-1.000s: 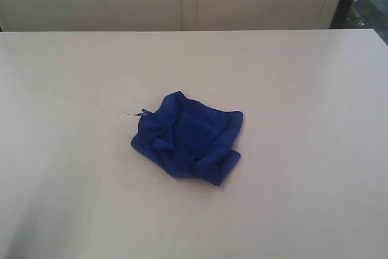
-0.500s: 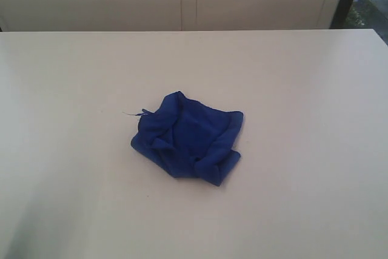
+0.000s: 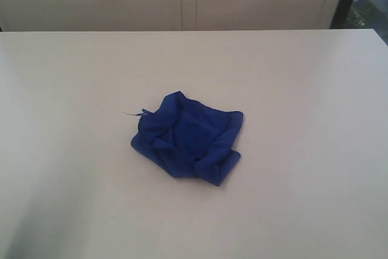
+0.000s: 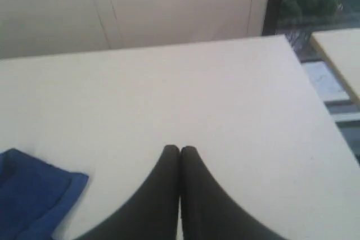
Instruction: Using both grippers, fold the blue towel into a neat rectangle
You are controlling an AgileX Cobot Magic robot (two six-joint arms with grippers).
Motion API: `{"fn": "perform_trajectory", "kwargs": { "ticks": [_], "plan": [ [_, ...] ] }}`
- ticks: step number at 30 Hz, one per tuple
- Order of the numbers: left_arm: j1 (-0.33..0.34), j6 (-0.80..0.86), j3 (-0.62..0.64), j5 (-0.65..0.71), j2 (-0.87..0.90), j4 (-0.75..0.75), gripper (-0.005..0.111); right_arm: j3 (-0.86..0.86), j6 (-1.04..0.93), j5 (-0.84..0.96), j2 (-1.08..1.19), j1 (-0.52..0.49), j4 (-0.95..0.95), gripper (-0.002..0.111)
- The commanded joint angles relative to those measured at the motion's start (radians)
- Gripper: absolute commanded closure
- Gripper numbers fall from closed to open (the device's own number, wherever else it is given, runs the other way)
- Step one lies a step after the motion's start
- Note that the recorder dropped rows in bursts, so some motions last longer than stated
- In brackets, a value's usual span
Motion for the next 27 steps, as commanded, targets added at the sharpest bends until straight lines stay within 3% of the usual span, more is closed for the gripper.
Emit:
{"fn": "perform_trajectory", "kwargs": {
  "ticks": [1, 10, 20, 27],
  "plan": [
    [0.000, 0.000, 0.005, -0.002, -0.005, -0.011, 0.107, -0.006, -0.083, 0.011, 0.163, -0.004, 0.110, 0.108],
    [0.000, 0.000, 0.005, -0.002, -0.005, -0.011, 0.107, -0.004, -0.297, -0.054, 0.426, 0.004, 0.359, 0.108],
    [0.000, 0.000, 0.005, -0.002, -0.005, -0.011, 0.107, -0.017, -0.362, -0.167, 0.680, 0.200, 0.473, 0.108],
    [0.000, 0.000, 0.005, -0.002, -0.005, -0.011, 0.107, -0.116, -0.402, -0.199, 0.830, 0.293, 0.552, 0.108]
  ]
}}
